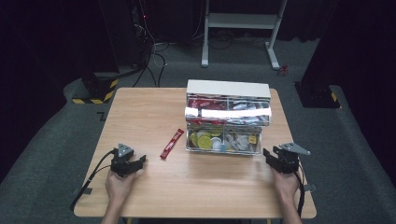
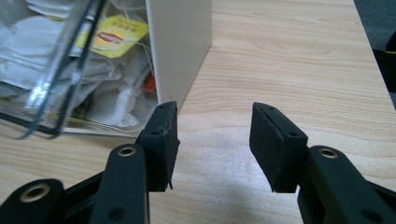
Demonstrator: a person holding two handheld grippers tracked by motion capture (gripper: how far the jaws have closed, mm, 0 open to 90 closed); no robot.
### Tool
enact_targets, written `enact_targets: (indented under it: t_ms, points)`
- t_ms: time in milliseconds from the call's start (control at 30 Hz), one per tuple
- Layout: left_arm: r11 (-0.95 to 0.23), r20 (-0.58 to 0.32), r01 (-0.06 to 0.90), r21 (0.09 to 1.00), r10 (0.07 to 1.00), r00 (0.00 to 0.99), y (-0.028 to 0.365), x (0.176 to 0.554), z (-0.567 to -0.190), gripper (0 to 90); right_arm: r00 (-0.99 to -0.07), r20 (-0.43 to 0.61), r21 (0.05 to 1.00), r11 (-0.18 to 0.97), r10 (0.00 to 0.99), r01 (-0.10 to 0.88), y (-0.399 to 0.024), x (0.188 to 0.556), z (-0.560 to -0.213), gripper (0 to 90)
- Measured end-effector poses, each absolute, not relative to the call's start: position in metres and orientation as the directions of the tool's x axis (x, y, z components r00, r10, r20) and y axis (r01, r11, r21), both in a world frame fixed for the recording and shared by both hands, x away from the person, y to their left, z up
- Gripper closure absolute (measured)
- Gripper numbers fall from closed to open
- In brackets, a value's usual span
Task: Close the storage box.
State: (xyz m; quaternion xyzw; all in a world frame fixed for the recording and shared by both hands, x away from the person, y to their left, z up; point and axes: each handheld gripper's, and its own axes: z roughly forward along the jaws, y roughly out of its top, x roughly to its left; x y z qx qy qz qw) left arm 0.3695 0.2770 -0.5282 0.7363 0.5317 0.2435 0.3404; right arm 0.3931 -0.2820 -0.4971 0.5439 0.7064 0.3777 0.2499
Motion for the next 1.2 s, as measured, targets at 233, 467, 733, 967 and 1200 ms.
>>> enact_targets:
  t_ms: [233,467,733,967,1200]
  points:
    - [-0.204,-0.002,0.617,0.760,0.949,0.316,0.277,0.369,-0.528,40.2,-0.275,0.033,0.792,0.143,0.961,0.594,-0.284,0.400,-0.503,50.5]
    - [-0.205,-0.001,0.617,0.760,0.949,0.316,0.277,0.370,-0.528,40.2,-0.264,0.013,0.773,0.158,0.964,0.615,-0.283,0.406,-0.509,49.6]
    - [-0.202,-0.003,0.617,0.760,0.949,0.314,0.277,0.369,-0.528,40.2,-0.262,0.008,0.754,0.166,0.965,0.636,-0.280,0.412,-0.518,47.8]
    - [-0.202,-0.005,0.619,0.759,0.949,0.316,0.277,0.369,-0.528,40.1,-0.278,-0.017,0.735,0.201,0.960,0.648,-0.277,0.415,-0.522,41.3]
    - [-0.201,-0.006,0.618,0.760,0.949,0.316,0.277,0.370,-0.528,39.6,-0.280,-0.022,0.733,0.206,0.960,0.648,-0.277,0.415,-0.522,35.2]
